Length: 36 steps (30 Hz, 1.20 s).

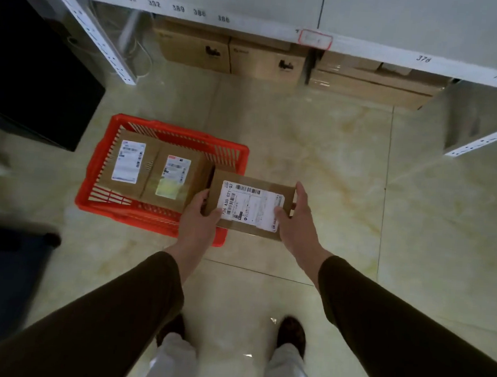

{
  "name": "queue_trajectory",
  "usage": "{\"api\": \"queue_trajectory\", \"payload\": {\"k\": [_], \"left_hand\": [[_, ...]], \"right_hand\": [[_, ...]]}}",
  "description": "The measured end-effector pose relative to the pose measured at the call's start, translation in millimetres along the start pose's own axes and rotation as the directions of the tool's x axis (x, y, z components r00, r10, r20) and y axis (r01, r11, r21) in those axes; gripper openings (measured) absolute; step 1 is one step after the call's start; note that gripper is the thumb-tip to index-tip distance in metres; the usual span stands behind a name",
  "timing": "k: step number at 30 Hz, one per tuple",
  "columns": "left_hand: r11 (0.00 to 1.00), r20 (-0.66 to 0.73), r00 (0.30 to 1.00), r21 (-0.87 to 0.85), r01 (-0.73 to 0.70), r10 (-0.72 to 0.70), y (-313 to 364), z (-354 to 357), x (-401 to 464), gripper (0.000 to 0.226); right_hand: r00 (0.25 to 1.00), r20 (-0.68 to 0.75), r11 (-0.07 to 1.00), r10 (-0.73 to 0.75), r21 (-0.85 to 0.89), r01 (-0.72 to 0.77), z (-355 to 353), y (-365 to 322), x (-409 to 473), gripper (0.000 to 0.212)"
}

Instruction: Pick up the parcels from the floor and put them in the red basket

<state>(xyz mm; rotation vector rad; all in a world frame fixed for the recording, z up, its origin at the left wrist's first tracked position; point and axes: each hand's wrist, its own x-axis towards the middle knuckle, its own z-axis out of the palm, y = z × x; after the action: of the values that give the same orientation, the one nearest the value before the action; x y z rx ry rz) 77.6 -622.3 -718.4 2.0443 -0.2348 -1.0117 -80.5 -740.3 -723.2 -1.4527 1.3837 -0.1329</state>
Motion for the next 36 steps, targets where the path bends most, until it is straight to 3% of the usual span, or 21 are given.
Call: {"api": "queue_trajectory", "payload": {"k": [8,16,21,30,36], "left_hand": [[0.998,0.106,0.994,0.066,-0.006,-0.001,-7.0,-87.5,42.6,0.052],[0.973,0.144,0.989,0.220,-0.068,0.036,4.6,-86.8,99.8,0.028],[0.967,0.212,0.976,0.237,-0.094,0.043,3.0,-87.3,138.4,0.032],[0.947,0.351,0.933,0.264,-0.181,0.080,-0.3,-96.0,196.2,0.038],[0.943,0.465,0.878,0.230,-0.241,0.111,8.7,-94.3,220.5,0.039]], "right_hand": [[0.994,-0.088,0.992,0.071,0.112,-0.061,95.6,-31.9,-21.7,0.078],[0.967,-0.162,0.946,0.196,0.290,-0.143,132.2,-25.9,-3.9,0.067],[0.935,-0.174,0.887,0.307,0.410,-0.215,163.7,-26.3,9.0,0.061],[0.838,-0.177,0.719,0.516,0.621,-0.312,218.2,-33.4,28.4,0.058],[0.758,-0.246,0.646,0.604,0.708,-0.286,242.9,-40.6,35.2,0.053]]}}
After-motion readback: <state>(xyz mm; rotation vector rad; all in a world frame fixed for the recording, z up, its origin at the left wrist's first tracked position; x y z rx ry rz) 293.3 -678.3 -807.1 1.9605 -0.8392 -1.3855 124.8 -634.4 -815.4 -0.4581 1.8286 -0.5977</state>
